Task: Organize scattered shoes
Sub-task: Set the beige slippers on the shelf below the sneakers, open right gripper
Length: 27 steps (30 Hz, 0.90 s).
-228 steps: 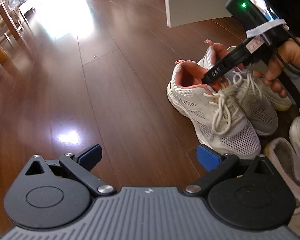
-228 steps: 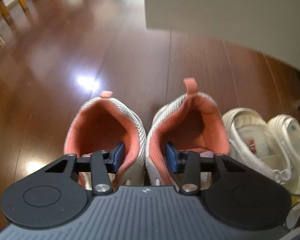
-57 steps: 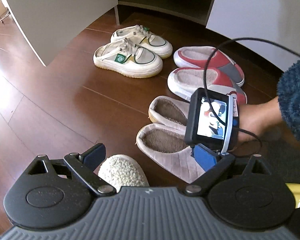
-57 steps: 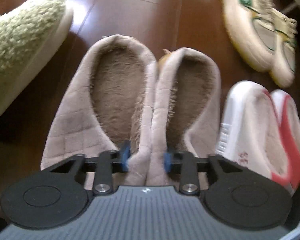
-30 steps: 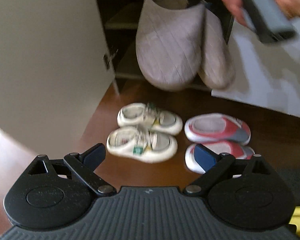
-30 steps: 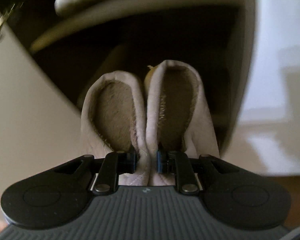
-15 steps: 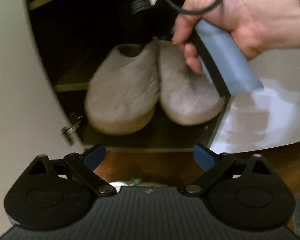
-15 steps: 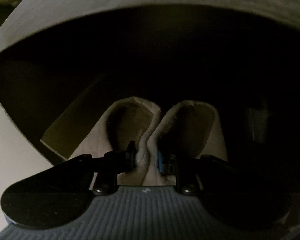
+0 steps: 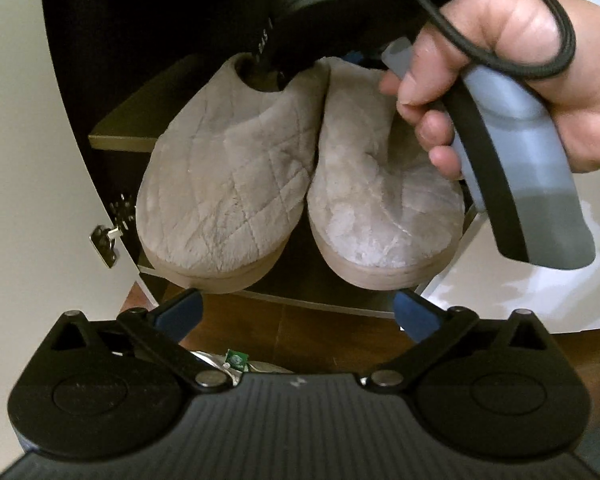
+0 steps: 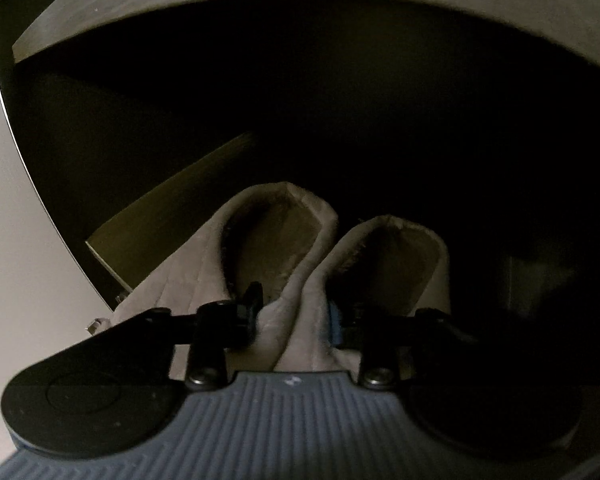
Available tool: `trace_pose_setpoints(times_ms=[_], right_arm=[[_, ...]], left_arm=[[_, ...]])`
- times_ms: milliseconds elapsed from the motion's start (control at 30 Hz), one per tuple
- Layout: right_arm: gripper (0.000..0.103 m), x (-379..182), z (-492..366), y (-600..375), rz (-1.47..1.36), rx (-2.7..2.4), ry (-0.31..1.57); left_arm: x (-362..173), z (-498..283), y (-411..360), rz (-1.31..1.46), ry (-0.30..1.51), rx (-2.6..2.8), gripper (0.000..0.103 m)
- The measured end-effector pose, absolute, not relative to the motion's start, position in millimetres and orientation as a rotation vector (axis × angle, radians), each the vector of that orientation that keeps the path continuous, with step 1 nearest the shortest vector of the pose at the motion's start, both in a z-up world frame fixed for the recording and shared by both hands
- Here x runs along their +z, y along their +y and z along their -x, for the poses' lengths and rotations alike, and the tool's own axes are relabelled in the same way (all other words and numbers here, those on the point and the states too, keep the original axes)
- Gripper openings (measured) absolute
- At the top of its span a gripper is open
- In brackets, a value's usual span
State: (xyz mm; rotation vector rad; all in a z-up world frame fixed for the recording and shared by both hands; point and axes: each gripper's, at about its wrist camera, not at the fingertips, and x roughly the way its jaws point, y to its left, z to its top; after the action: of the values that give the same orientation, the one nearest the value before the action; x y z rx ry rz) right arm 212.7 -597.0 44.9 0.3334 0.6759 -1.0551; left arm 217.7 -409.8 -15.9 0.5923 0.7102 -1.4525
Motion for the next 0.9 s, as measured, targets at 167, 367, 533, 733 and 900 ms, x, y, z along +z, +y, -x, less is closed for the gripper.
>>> trace_pose_setpoints(times_ms=[167, 367, 533, 733, 900], right_arm=[[0.068, 56.1, -208.5, -584.6, -0.210, -1.065, 0.662], [0.055, 79.5, -171.5, -513.3, -0.310, -1.084, 0.605], [0.038, 70.8, -129.2, -484.6, -0.717, -1.125, 0.678], [0.023, 31.0, -118.7, -484.2, -0.895, -1.141, 0.677], [0.022, 25.0, -126.9, -502.9, -0.884, -1.202, 0.609]], left_arm=[[-7.7, -218.9, -415.2, -0.632, 0.629, -1.492, 0.102], [-2.6, -225.1, -426.4, -0.745, 0.502, -1.640, 0.101], [-8.0, -229.9, -422.2, -0.957, 0.304, -1.783, 0.101], [-6.4, -230.0, -420.0, -1.131, 0.129, -1.896, 0.100], [1.0, -230.3, -443.0, -1.109, 0.100, -1.903, 0.099]])
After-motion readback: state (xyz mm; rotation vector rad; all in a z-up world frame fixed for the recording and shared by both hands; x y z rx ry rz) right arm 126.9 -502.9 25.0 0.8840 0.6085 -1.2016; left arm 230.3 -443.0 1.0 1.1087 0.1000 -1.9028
